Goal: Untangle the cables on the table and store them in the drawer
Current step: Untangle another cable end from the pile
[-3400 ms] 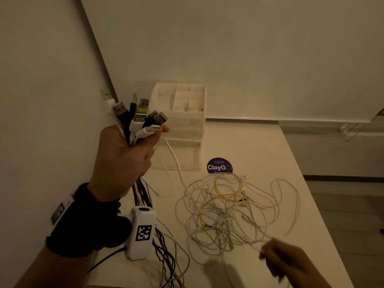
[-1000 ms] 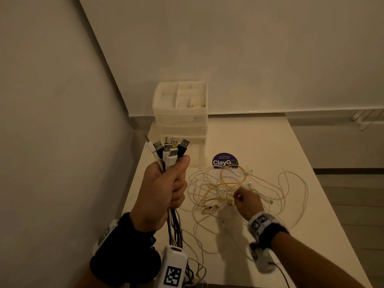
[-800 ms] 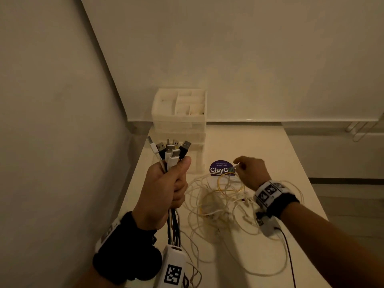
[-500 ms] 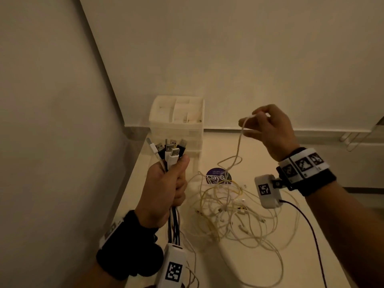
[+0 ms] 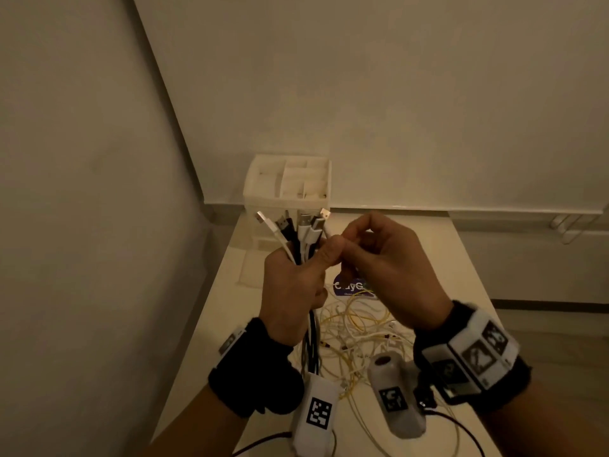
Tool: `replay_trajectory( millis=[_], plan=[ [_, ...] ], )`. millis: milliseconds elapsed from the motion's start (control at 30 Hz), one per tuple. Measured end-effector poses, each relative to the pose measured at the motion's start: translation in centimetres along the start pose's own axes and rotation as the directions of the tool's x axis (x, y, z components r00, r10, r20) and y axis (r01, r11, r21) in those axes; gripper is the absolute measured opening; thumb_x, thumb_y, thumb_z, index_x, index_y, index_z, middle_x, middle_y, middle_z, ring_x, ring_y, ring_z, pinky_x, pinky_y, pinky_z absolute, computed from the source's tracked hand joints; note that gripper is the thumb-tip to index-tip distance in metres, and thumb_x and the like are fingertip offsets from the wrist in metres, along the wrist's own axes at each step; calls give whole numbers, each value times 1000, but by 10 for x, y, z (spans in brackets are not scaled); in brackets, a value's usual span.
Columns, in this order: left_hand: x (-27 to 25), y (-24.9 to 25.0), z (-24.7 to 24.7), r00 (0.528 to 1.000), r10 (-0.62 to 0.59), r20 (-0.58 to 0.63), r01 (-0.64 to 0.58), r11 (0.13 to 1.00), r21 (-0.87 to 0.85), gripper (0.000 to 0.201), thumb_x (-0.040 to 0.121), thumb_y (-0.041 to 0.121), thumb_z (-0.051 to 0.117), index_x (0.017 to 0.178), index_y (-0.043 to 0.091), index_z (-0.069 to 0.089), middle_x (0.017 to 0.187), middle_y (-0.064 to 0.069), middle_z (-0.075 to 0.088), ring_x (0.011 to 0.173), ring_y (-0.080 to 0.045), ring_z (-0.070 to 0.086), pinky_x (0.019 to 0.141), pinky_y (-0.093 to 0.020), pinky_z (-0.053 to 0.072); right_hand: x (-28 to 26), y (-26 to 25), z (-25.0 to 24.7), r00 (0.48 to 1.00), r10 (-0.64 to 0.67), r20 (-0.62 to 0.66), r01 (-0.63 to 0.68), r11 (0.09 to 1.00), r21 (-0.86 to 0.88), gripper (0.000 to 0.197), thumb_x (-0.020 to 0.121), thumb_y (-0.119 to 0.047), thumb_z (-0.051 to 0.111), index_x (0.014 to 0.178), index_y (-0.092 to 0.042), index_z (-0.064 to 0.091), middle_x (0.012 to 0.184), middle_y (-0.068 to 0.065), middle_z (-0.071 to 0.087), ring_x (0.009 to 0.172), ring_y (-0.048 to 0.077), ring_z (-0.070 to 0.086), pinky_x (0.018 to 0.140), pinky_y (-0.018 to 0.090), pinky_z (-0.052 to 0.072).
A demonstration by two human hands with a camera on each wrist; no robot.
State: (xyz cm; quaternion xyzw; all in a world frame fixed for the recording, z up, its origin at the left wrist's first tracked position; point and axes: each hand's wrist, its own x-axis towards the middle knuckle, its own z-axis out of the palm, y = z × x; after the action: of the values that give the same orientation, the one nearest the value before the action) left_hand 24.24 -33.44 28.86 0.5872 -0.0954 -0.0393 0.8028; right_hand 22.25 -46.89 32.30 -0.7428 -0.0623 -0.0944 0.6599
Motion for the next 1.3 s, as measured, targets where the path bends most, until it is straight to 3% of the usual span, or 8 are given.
replay_trajectory(
  millis=[267, 467, 633, 800, 933, 1033, 1200, 1300],
  plan=[
    [-10, -6, -1, 988, -156, 18, 157, 983, -98, 25, 78, 28, 69, 69, 12, 52, 53, -2, 24, 38, -10, 17, 37, -17, 17, -21, 19, 8, 984, 178, -15, -176, 980, 92, 42, 77, -41, 67, 82, -7, 42, 62, 14, 66, 51, 37, 56, 52, 47, 50],
    [-3, 1, -5, 987, -90, -130, 70, 986, -149, 40, 97, 35, 48, 61, 17, 49, 56, -2, 35, 40, -10, 25, 40, -21, 18, -48, 43, 13, 981, 82, 173, -72, 995, -66, 15, 97, -21, 51, 91, -7, 53, 59, 6, 62, 48, 21, 50, 50, 34, 42],
    [10, 27, -30, 978, 49, -205, -99, 964, -245, 43, 95, 42, 43, 58, 21, 52, 52, 1, 45, 47, -16, 52, 55, -39, 56, -68, 79, -6, 951, 135, 278, -77, 975, -210, 30, 99, -23, 48, 79, -15, 68, 57, -4, 56, 53, 7, 50, 55, 20, 41],
    [21, 64, -73, 952, 144, -271, -200, 961, -192, 41, 100, 44, 39, 65, 23, 41, 50, 7, 25, 36, -6, 18, 38, -13, 15, -75, 113, -40, 961, 227, 159, -159, 921, -356, 48, 92, -51, 51, 64, -15, 63, 54, -1, 49, 51, 7, 44, 55, 23, 38],
    [13, 61, -76, 977, 184, -113, -173, 980, 94, 37, 89, 36, 61, 63, 12, 48, 46, 8, 27, 34, -8, 18, 38, -14, 18, -65, 107, -47, 972, 237, -7, -225, 916, -333, 47, 90, -41, 56, 52, -16, 44, 50, -5, 36, 50, 10, 34, 56, 30, 32],
    [0, 35, -48, 986, 159, 48, -165, 900, 403, 18, 78, 19, 79, 68, 15, 65, 48, 10, 52, 37, -7, 40, 39, -19, 34, -48, 82, -31, 983, 182, -29, -185, 968, -167, 51, 92, -18, 61, 49, -19, 34, 51, -3, 27, 51, 15, 25, 55, 32, 28],
    [-15, -2, -8, 966, -25, 257, -102, 877, 469, 16, 81, 21, 76, 95, 28, 74, 80, 13, 74, 79, -4, 68, 71, -22, 53, -28, 41, -7, 998, 55, -5, -55, 998, 35, 44, 86, -29, 59, 65, 9, 53, 58, 28, 41, 56, 19, 35, 56, 29, 34],
    [-17, -1, -2, 975, 28, 222, -122, 897, 426, 11, 85, 14, 70, 87, 25, 73, 68, 16, 70, 66, 3, 64, 63, -11, 46, -27, 33, -9, 998, 22, -58, -20, 999, 33, 42, 95, -20, 55, 56, -4, 54, 51, 2, 45, 50, 12, 37, 53, 26, 32]
  ],
)
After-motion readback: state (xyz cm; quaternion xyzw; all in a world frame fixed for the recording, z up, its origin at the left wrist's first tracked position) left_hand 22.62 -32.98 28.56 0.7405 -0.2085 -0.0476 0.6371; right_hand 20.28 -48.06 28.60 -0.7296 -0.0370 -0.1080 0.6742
